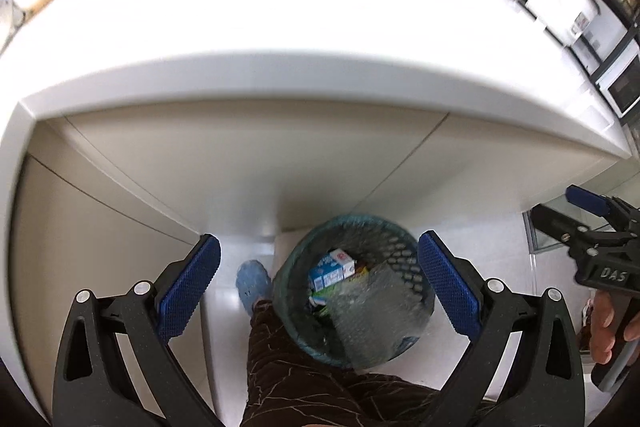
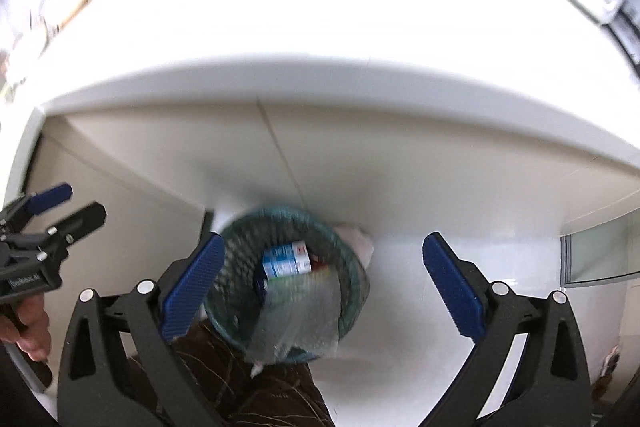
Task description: Collect trash
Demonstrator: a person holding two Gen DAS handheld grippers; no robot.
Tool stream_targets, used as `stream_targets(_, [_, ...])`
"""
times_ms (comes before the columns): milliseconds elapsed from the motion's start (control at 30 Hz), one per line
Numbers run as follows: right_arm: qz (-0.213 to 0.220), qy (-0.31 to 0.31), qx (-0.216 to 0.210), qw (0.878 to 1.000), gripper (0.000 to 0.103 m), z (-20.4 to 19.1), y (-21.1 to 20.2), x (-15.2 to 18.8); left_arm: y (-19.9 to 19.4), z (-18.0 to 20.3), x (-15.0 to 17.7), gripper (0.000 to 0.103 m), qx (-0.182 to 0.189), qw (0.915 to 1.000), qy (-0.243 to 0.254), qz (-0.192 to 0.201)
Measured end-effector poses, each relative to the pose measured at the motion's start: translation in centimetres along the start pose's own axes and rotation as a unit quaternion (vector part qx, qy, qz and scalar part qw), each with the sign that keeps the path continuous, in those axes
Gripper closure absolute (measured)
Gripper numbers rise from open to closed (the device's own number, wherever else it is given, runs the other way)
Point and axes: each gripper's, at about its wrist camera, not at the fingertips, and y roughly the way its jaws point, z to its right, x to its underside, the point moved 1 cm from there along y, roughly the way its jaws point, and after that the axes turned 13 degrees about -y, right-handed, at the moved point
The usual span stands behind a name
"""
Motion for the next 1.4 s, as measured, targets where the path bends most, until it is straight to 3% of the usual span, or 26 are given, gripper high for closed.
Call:
stream_targets(67, [0.02,0.004,0.001,1.0,0.008,0.3,-2.4,-0.9,-1.6,0.5,-0.9,0.006,0.011,0.9998,-0.015,0.003])
stream_targets(200, [0.042,0.006,0.012,0.999,0.008,0.2,-6.1,-1.9,-4.9,1.9,-2.3,0.006,-0.002,0.9997,-0.008,0.022])
stream_targets(500, [0.051,0.026,0.029,0.998,0.008,-0.1,-11.6,-2.1,-10.9,3.8,-2.8,0.006,-0.01,0.9992,-0.007,0.038])
stream_targets(767, [0.044,0.039,0.047,0.997,0.008,-0.7,-13.8,-1.3,-13.3,4.8,-2.0,0.006,-0.006,0.9993,0.012,0.034])
stream_targets(1400, [0.037,0.039,0.054,0.997,0.008,-1.2,-14.0,-1.0,-13.7,5.8,-1.2,0.006,-0.009,0.999,0.032,0.031])
